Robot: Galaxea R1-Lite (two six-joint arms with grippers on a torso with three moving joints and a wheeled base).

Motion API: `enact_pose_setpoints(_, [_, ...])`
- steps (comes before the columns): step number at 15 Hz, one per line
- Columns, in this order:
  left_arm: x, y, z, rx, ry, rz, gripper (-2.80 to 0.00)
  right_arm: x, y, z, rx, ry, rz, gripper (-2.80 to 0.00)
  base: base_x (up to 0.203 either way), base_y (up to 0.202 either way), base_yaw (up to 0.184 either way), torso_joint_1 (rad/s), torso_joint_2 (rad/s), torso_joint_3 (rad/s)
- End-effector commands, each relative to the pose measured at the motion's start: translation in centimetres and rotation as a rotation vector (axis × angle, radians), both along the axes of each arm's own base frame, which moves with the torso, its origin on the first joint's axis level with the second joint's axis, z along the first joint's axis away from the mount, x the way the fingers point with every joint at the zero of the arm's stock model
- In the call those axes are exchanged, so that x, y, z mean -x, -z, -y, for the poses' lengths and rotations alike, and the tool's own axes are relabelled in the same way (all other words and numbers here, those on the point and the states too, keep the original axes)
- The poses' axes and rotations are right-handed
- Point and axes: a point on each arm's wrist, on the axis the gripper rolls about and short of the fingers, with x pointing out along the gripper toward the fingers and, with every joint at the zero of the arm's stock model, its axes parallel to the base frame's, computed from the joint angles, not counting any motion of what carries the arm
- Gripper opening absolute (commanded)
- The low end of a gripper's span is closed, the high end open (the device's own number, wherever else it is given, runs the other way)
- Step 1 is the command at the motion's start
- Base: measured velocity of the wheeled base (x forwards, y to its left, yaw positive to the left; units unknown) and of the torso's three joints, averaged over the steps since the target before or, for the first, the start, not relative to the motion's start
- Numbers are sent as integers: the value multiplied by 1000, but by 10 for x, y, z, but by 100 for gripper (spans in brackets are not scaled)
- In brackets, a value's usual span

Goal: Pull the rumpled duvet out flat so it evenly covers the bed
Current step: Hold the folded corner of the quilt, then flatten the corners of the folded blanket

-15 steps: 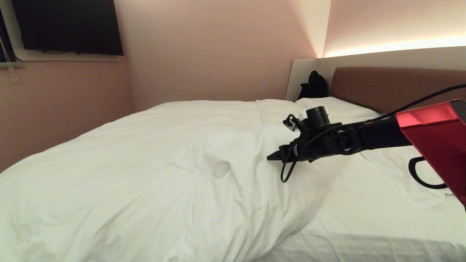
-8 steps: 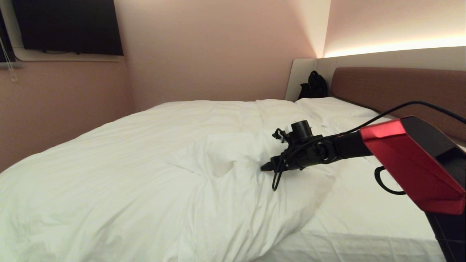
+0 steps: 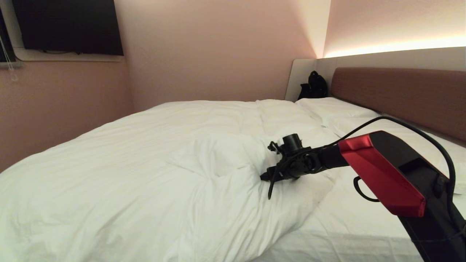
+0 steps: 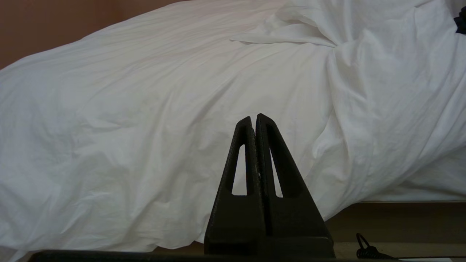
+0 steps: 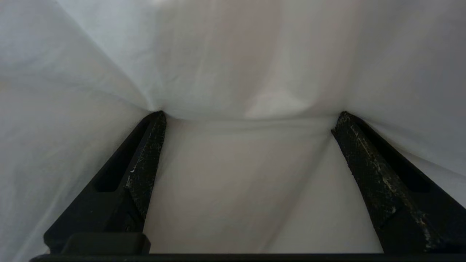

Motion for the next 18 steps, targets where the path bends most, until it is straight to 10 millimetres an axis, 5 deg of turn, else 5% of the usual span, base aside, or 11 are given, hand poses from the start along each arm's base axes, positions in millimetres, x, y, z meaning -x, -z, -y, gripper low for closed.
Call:
enact_pose_setpoints(1, [0,0,0,-1,0,0,-280,-1,9,0,8,-2,-16,0,0,0,0,0,0,0])
enact_pose_setpoints(6, [0,0,0,-1,0,0,-280,-2,10,3,18,-4,-14,0,0,0,0,0,0,0])
enact_pose_setpoints(7, [0,0,0,-1,0,0,-280,-2,10,4,22,-5,-14,-280,0,0,0,0,0,0])
enact_pose_setpoints(18, [0,0,0,-1,0,0,-280,0,-11,5,2,1,20,-280,0,0,0,0,0,0])
